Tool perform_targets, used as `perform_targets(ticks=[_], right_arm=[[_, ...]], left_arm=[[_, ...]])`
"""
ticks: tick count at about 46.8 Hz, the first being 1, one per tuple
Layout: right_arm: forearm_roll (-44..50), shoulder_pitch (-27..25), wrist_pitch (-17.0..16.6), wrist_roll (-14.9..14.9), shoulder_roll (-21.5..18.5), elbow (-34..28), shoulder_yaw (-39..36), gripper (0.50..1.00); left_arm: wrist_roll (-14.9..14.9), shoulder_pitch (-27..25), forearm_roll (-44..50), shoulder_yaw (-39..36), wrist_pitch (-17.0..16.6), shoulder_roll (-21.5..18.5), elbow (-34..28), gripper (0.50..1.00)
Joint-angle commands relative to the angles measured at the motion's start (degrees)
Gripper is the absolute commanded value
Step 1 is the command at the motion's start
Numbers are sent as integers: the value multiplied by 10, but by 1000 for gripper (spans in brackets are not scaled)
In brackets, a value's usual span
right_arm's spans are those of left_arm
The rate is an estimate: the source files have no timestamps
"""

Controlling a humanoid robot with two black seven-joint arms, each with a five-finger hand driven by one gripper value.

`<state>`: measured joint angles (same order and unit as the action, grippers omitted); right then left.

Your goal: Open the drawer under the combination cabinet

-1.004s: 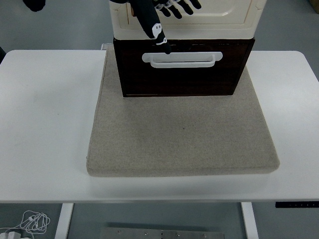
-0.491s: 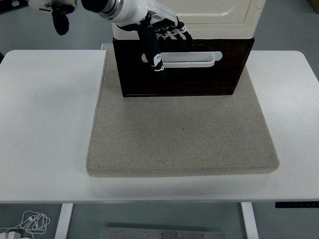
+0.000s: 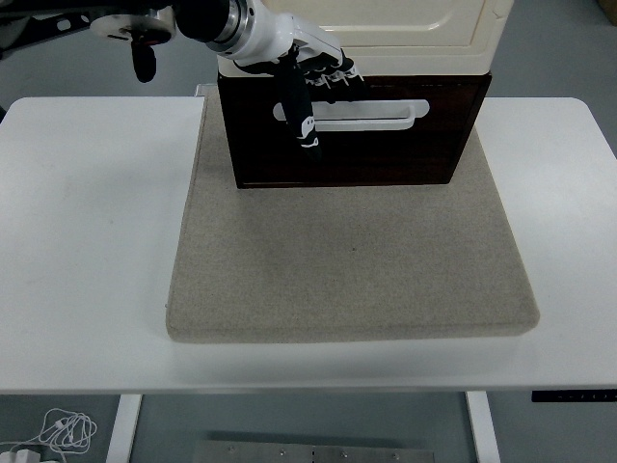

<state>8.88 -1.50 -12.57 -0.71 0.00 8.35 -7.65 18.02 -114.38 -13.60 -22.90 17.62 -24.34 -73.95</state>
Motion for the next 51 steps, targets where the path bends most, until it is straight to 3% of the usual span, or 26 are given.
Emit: perform_targets(ticks=[1,15,51], right_arm=[[0,0,0,0,0,0,0,926],[0,0,0,0,0,0,0,926],[0,0,0,0,0,0,0,926]], left_arm=[[1,4,-1,0,0,0,0,1000],[3,27,-9,3,0,25,49,1000],[5,47,-9,6,-7,62,71,1000]])
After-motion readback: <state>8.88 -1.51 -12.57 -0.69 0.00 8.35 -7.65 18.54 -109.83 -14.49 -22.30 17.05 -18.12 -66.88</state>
